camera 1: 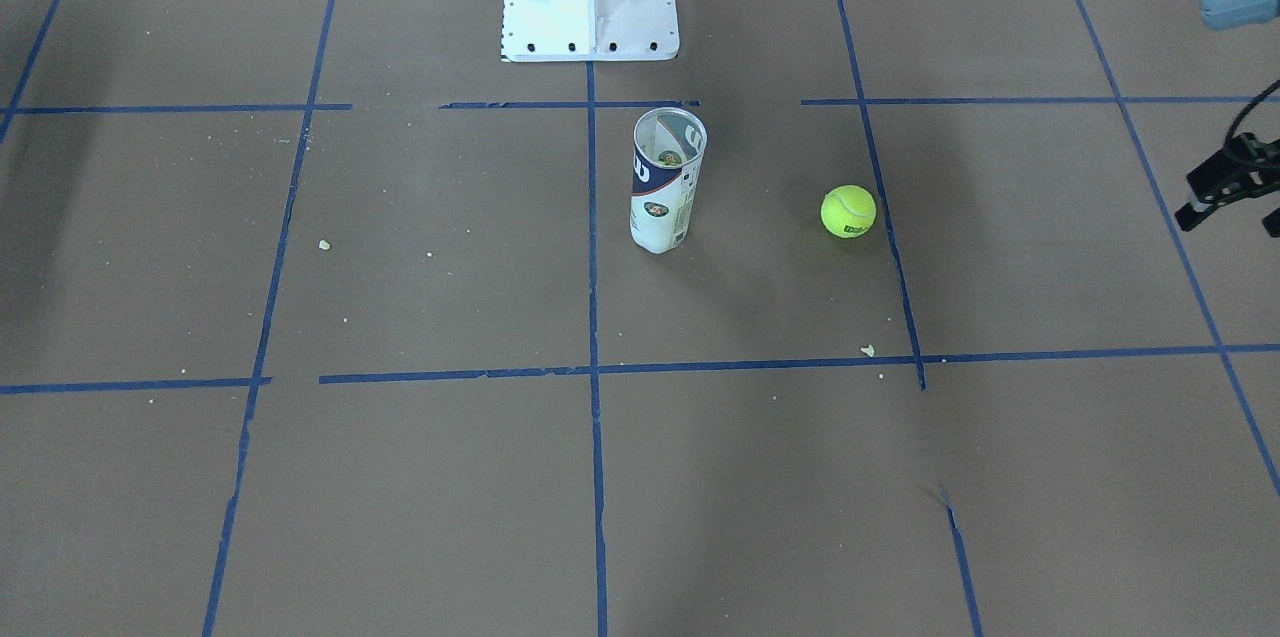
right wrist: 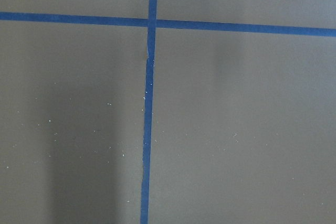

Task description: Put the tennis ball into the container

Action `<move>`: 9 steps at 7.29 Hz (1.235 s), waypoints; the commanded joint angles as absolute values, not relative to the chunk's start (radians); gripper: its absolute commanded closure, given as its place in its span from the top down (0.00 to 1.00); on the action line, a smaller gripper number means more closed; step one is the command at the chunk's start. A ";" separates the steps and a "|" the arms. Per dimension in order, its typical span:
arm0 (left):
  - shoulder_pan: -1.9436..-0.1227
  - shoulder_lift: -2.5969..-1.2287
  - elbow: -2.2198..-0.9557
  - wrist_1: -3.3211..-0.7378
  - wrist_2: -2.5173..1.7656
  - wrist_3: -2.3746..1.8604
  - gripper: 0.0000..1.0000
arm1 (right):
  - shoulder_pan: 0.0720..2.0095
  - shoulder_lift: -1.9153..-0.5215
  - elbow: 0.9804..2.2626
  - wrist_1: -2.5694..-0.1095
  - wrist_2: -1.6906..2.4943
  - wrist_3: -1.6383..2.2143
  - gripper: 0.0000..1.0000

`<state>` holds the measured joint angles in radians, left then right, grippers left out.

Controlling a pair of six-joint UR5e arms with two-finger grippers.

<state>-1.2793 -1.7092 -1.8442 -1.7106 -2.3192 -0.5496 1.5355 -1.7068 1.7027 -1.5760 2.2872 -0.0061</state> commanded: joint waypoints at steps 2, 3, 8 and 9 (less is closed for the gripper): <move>-0.973 -1.739 -1.911 -1.812 -2.127 -0.953 1.00 | 1.536 -1.706 1.703 -1.575 2.287 -0.006 1.00; -0.889 -1.753 -1.910 -1.810 -2.079 -0.986 1.00 | 1.536 -1.706 1.703 -1.575 2.287 -0.006 1.00; -0.664 -1.775 -1.899 -1.813 -1.885 -1.178 1.00 | 1.536 -1.706 1.703 -1.575 2.287 -0.006 1.00; -0.654 -1.775 -1.898 -1.816 -1.885 -1.192 1.00 | 1.536 -1.707 1.703 -1.575 2.287 -0.006 1.00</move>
<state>-0.6729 -1.7740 -1.8998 -1.8138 -1.8940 -1.1704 1.5355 -1.7067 1.7027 -1.5755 2.2872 -0.0061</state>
